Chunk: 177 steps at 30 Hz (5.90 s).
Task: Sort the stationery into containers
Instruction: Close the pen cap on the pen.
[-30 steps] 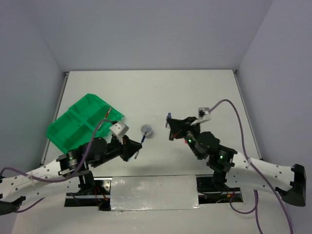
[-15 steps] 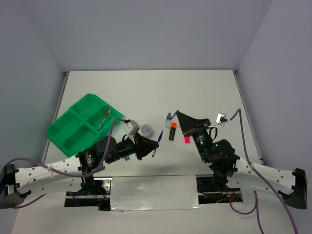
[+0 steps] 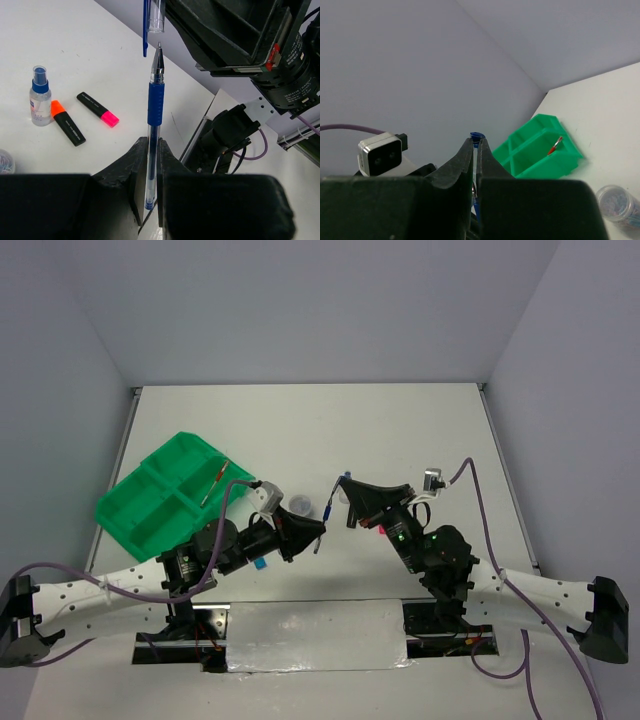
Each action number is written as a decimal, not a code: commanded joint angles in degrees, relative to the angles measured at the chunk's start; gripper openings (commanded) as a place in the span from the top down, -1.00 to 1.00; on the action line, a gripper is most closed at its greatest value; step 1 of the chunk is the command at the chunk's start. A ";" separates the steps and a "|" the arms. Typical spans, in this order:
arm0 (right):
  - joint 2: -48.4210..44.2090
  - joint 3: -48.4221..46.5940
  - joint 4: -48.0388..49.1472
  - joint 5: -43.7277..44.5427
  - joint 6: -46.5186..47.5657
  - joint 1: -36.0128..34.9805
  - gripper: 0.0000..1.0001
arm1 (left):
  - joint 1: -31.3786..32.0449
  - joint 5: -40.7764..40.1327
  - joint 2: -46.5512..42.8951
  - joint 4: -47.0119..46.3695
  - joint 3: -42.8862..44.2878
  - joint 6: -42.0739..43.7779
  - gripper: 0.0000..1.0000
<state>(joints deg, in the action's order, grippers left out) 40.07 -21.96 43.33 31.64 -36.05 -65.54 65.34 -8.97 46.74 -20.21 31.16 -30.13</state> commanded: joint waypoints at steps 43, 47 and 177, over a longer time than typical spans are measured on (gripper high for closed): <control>1.76 3.49 -3.69 -17.75 -3.06 -0.82 1.00 | -0.13 -3.16 -5.08 1.83 7.95 9.30 1.00; -0.34 3.85 -3.77 -16.96 -2.53 -0.82 1.00 | -0.13 -3.86 -4.82 1.66 7.35 9.39 1.00; 8.70 -9.69 -2.11 -59.52 8.80 12.82 1.00 | 0.05 17.33 -8.42 -6.60 2.94 12.90 1.00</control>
<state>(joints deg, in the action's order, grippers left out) 47.86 -34.02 39.64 -31.38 -27.66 -51.16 65.30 9.17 41.08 -16.88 32.16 -20.14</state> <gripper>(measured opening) 0.169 0.206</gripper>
